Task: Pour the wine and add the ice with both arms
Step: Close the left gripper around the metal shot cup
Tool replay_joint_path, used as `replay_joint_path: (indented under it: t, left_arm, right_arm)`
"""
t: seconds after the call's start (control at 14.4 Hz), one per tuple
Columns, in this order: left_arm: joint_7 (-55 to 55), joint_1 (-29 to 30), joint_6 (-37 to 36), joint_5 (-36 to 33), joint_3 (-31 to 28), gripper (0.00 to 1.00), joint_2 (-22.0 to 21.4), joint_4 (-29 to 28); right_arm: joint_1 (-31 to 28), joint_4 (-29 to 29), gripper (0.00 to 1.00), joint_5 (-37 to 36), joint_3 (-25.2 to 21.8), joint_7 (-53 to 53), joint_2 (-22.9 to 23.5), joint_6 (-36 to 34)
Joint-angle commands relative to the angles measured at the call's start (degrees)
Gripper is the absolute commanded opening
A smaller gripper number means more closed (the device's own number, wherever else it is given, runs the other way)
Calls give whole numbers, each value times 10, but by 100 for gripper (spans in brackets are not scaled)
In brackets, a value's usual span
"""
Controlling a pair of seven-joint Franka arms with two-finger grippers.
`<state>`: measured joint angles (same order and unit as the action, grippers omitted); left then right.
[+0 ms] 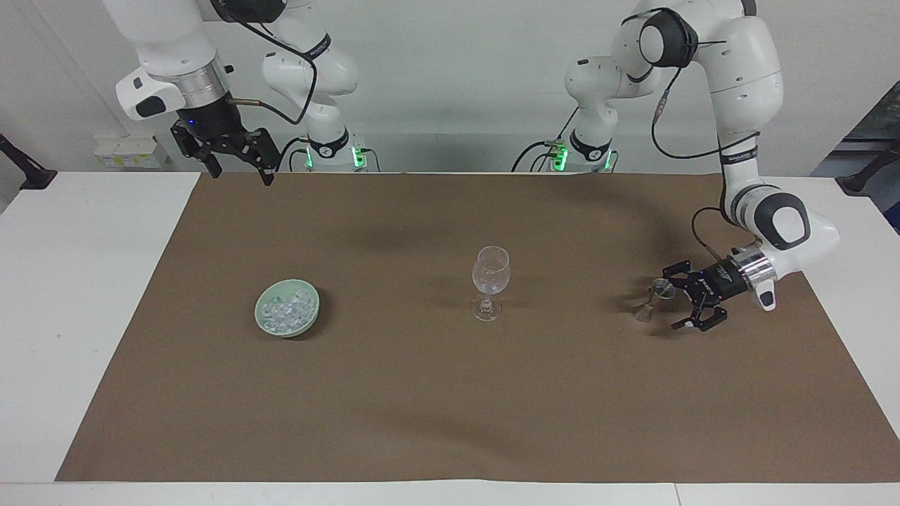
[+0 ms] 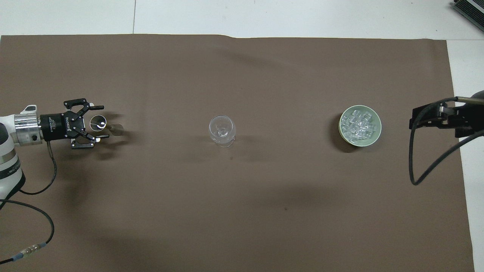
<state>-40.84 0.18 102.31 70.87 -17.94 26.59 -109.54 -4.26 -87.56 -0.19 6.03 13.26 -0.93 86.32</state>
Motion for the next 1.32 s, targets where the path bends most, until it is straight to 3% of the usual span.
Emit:
replay_joint_path:
  t: [0.0, 0.35, 1.04, 1.25]
  left_arm:
    - [11, -11, 6, 14, -5, 100, -2, -10]
    - [11, -11, 4, 14, -5, 100, -4, -16]
    - [10, -15, -8, 16, -5, 78, -6, -17]
    - [9, -15, -15, 16, -8, 76, -6, -16]
  right_arm:
    - [-8, 0, 100, 18, 2, -17, 0, 0]
    - [-8, 0, 100, 17, 2, -17, 0, 0]
    - [-8, 0, 100, 17, 2, -17, 0, 0]
    - [-8, 0, 100, 17, 2, -17, 0, 0]
